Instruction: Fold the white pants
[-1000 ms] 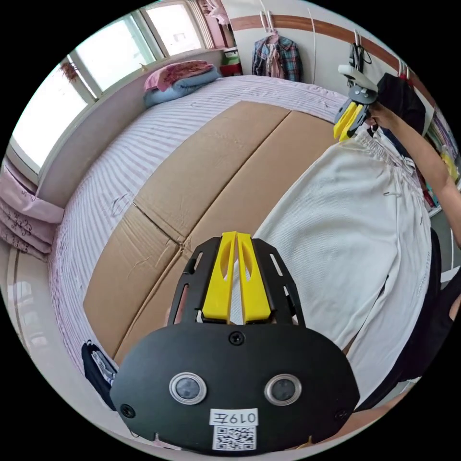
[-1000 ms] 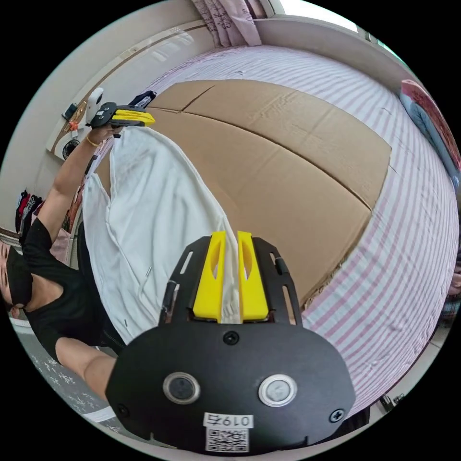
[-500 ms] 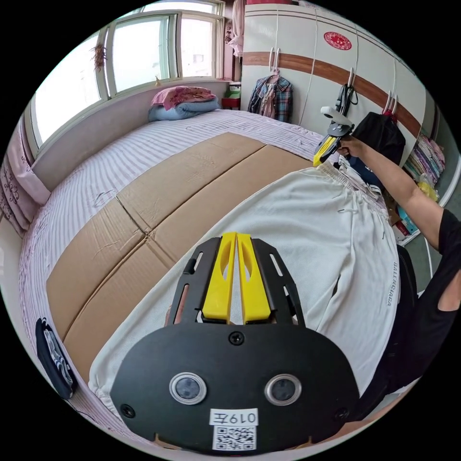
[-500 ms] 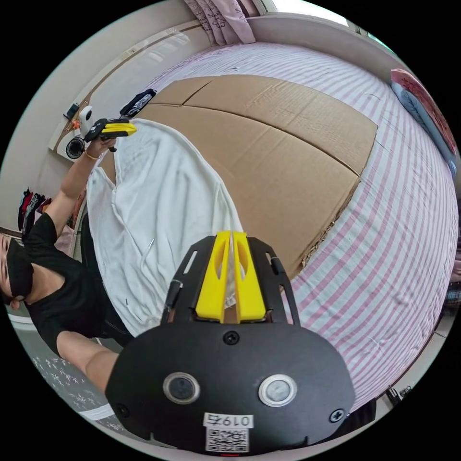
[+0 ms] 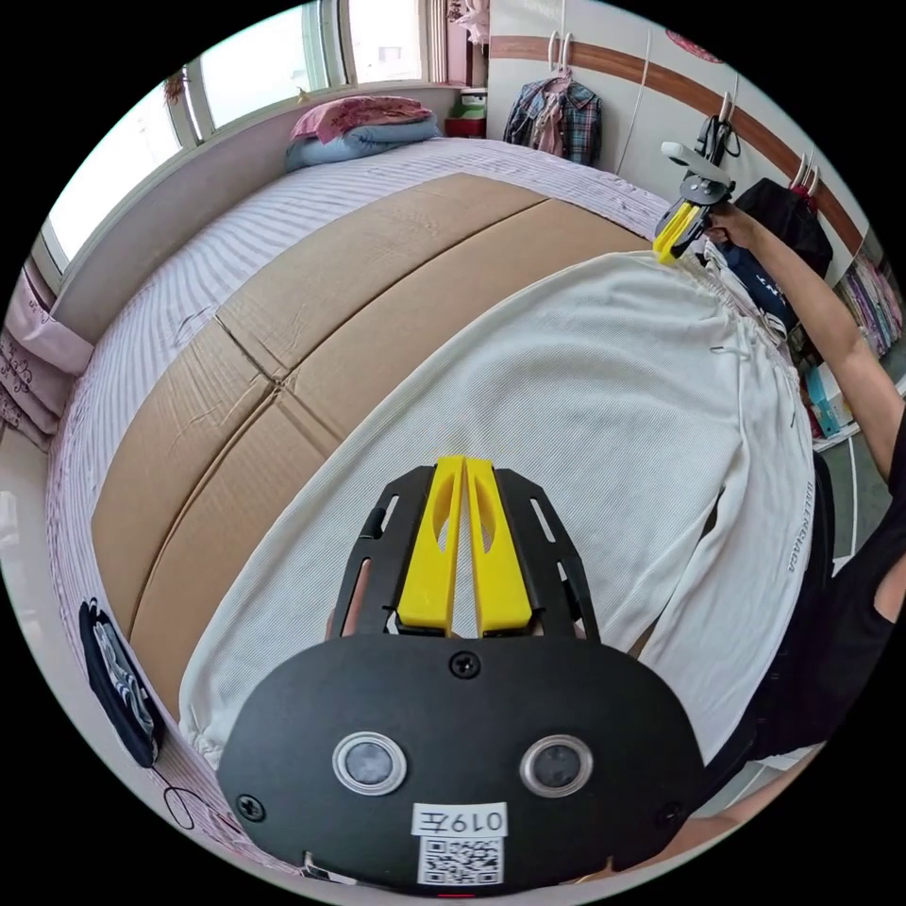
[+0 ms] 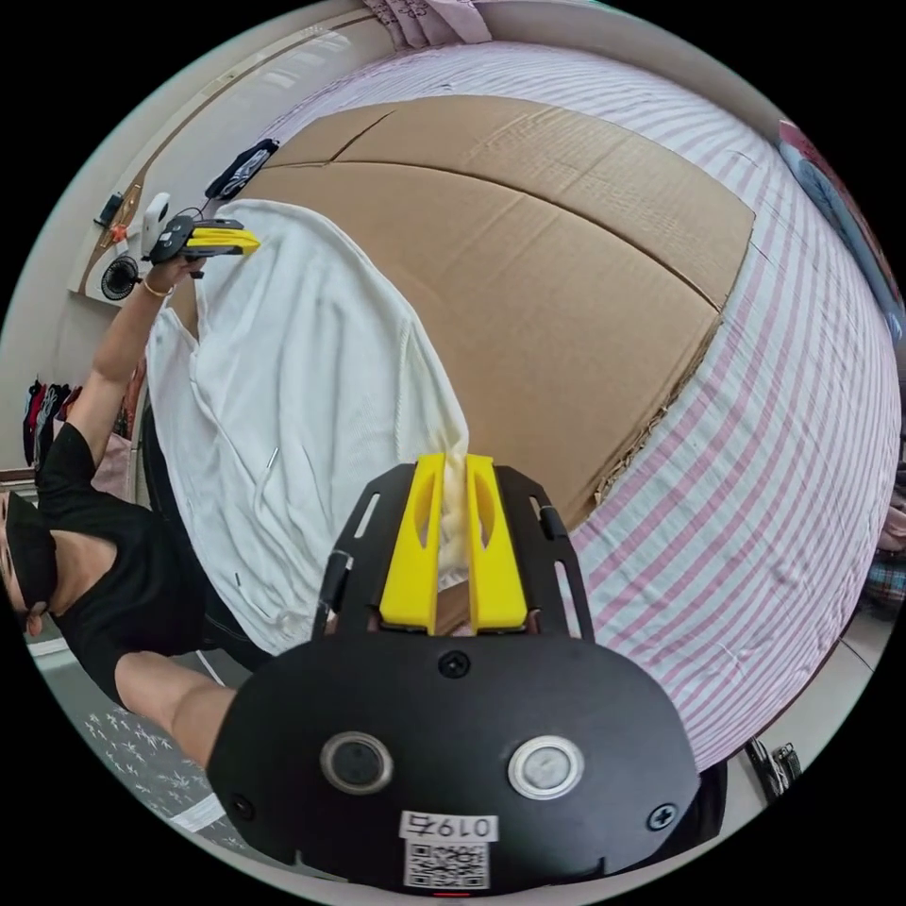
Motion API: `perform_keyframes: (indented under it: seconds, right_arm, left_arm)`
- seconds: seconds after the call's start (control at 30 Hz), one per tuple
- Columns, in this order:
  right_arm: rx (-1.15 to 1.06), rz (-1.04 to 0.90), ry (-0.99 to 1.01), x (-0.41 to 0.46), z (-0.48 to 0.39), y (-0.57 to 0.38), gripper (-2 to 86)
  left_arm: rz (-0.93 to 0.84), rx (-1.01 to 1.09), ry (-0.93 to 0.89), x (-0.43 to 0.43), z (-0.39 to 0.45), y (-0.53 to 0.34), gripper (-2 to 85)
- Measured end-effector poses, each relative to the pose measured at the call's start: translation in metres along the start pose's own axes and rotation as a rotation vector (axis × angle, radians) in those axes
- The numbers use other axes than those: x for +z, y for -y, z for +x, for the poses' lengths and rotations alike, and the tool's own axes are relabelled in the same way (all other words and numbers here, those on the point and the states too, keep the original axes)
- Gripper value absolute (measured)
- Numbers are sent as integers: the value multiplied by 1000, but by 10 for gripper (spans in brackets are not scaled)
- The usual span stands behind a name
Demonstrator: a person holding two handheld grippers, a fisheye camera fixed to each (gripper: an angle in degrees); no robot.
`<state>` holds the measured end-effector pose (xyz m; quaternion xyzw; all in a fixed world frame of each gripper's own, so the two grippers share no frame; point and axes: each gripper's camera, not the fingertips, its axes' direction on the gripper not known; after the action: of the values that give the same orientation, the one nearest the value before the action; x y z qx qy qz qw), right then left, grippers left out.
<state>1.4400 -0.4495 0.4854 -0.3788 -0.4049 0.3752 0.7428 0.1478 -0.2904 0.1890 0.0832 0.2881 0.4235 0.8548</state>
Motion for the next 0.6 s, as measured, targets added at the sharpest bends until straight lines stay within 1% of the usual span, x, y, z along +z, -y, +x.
perform_keyframes:
  seconds: [0.1, 0.17, 0.37, 0.43, 0.47, 0.53, 0.6]
  right_arm:
    - [1, -13, -127, 8, -6, 6, 44]
    - [5, -36, -151, 19, -5, 10, 44]
    - [65, -21, -146, 41, 13, 9, 49]
    - [72, -9, -152, 45, 19, 4, 54]
    - [82, 19, -151, 44, 23, 0, 58]
    - [102, 95, -144, 34, 30, -9, 63]
    - [88, 238, -111, 15, 29, -13, 65]
  left_arm:
    - [17, -13, -18, 5, -7, -15, 10]
    - [21, -15, -19, 7, -10, -23, 9]
    - [93, -54, 27, -7, -24, -69, 10]
    - [114, -108, 53, -17, -42, -104, 11]
    - [112, -124, 60, -19, -47, -114, 11]
    - [95, -199, 97, -28, -73, -160, 14]
    - [94, -275, 127, -36, -94, -198, 17]
